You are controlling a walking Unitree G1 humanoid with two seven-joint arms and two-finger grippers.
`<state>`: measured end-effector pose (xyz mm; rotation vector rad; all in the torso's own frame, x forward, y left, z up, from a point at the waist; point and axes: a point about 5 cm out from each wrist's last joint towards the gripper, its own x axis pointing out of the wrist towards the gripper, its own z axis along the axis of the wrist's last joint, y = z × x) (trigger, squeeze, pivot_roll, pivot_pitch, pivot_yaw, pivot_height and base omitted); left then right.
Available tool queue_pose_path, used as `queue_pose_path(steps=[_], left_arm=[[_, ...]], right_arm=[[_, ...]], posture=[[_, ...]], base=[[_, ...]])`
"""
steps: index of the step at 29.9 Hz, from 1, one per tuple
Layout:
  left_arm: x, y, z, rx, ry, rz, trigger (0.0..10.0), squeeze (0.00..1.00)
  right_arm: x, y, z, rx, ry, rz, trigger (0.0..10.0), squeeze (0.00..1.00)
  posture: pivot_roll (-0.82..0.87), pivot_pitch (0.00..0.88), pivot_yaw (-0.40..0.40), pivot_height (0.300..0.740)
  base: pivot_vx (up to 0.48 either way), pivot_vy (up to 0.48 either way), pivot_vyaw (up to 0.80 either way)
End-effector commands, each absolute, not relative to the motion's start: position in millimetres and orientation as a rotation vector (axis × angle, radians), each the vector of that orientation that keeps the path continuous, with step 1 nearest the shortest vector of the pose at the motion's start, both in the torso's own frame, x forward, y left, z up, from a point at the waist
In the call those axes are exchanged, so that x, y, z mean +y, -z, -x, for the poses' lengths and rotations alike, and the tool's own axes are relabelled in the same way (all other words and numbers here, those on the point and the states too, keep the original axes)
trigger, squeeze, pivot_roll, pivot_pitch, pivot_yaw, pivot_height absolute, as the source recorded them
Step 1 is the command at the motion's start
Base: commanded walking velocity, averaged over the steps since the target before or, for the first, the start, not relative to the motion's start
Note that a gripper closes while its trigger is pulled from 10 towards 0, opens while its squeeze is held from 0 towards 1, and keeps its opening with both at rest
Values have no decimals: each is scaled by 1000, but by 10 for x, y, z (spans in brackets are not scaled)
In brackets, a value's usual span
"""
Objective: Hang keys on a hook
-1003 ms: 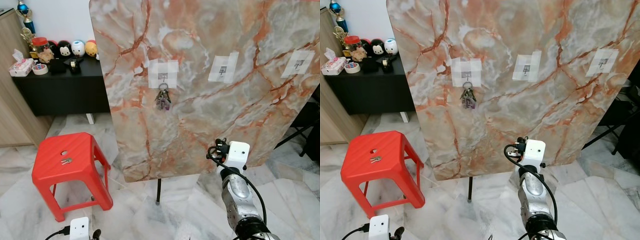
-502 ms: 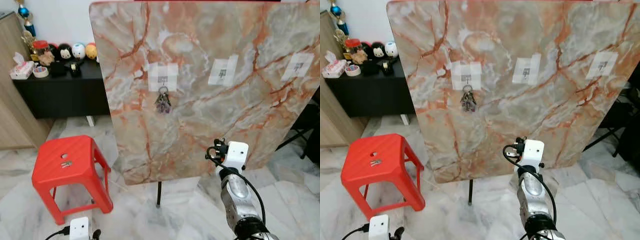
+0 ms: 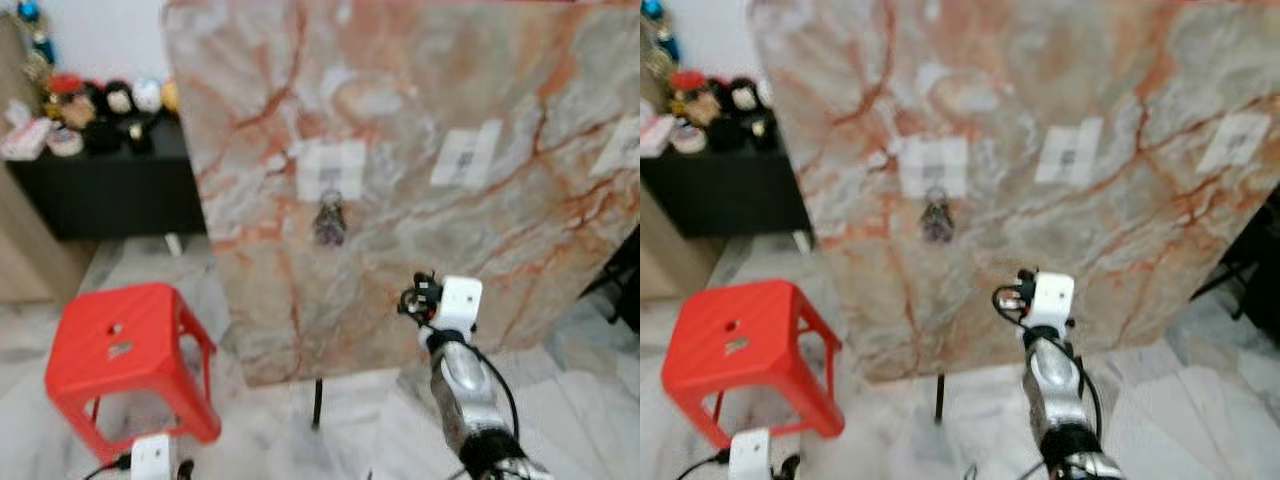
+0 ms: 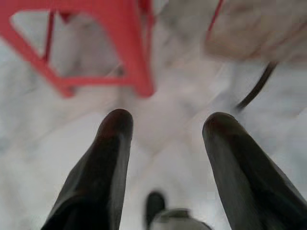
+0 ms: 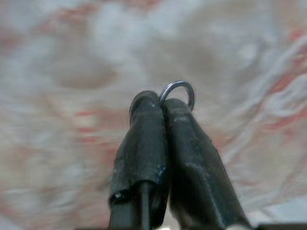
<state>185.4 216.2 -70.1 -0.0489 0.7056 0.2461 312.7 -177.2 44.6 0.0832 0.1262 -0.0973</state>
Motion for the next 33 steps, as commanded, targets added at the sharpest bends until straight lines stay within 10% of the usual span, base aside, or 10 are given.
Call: queue_pose_path(steps=[1, 33], left_arm=[[2299, 757, -1685, 755, -286, 31, 10000, 0], [2296, 760, -1688, 760, -279, 34, 10000, 0]], right_arm=[[-1555, -564, -3226, 86, 37, -101, 10000, 0], [-1825, -911, -3296, -114, 264, 62, 10000, 0]], posture=[[-15, 0, -60, 740], [-15, 0, -56, 740]], base=[[300, 0, 0], [52, 0, 0]])
